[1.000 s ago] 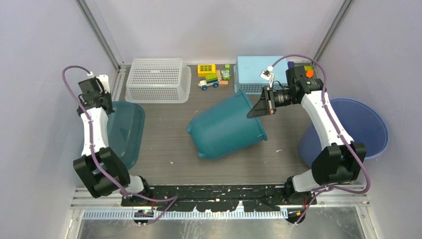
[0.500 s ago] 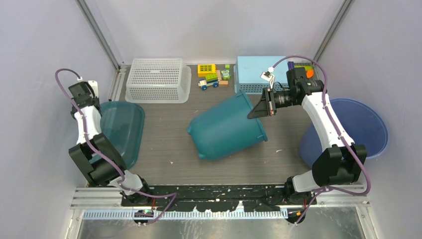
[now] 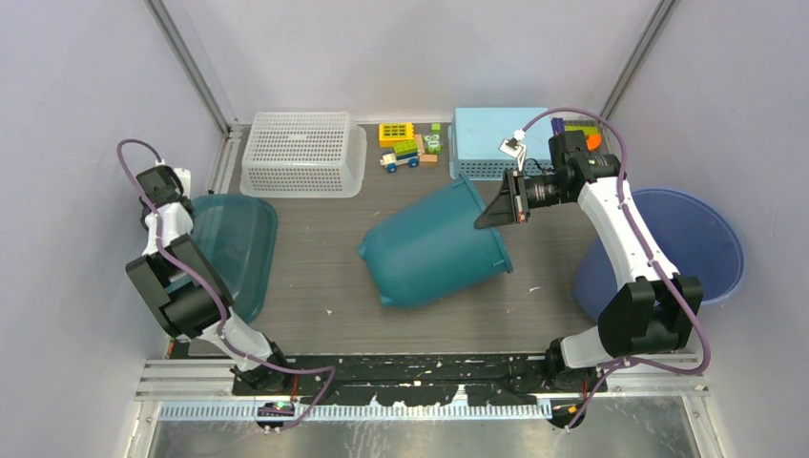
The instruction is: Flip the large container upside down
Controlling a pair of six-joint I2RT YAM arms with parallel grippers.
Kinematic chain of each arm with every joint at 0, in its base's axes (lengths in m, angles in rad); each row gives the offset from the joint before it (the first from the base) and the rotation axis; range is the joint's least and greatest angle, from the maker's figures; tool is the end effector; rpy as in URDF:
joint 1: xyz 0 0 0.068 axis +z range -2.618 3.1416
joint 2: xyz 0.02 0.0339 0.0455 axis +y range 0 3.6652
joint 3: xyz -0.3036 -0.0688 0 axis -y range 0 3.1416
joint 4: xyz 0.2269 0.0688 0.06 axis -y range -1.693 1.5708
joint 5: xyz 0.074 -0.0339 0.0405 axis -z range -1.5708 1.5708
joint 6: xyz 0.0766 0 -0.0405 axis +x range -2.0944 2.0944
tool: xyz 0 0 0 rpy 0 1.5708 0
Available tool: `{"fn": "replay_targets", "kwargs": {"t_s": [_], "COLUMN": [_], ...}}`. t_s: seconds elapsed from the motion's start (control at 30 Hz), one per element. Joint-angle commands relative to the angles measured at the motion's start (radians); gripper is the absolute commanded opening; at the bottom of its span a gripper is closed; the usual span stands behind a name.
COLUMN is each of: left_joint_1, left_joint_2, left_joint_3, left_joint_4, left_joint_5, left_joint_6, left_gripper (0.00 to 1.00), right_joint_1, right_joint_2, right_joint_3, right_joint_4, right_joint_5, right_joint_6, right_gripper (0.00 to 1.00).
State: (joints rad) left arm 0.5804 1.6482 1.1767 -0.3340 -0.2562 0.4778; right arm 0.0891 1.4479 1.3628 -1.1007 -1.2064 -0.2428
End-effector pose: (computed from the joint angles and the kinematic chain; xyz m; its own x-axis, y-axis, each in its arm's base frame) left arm 0.3033 0.2221 0.2598 -0.8470 -0.0235 -0.5311 -0.3241 0.8147 0.4808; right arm 0.2446 0.0937 0.3614 -0.8044 -0.1579 -0.5727 -0.5920 0.2944 0.7503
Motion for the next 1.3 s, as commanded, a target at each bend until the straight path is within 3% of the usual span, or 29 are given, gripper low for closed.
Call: {"fn": "replay_targets", "kwargs": {"t_s": [0.0, 0.3, 0.73, 1.27], "left_joint_1": [0.026, 0.039, 0.039, 0.039], "left_joint_2": [0.036, 0.092, 0.082, -0.013], "left_joint_3": [0.011, -0.005, -0.057, -0.065], "left_joint_4": [0.083, 0.147, 0.108, -0.082], "left_joint_5": [-0.023, -0.052, 0.082, 0.096], "left_joint_6": [0.032, 0.076, 0.064, -0.057], "left_gripper": [0.0, 0.01, 0.01, 0.0], "right_joint_1": [-0.005, -0.005, -0.004, -0.005], "right_joint_2": [-0.043, -0.035, -0.033, -0.04], "right_joint_3": [0.007, 0.004, 0.009, 0.011], "right_joint_4": [0.012, 0.012, 0.015, 0.036], "right_joint_5": [-0.076, -0.076, -0.072, -0.062], "right_joint_6": [-0.021, -0.021, -0.018, 0.006], "right_gripper": [0.01, 0.01, 0.01, 0.01]}}
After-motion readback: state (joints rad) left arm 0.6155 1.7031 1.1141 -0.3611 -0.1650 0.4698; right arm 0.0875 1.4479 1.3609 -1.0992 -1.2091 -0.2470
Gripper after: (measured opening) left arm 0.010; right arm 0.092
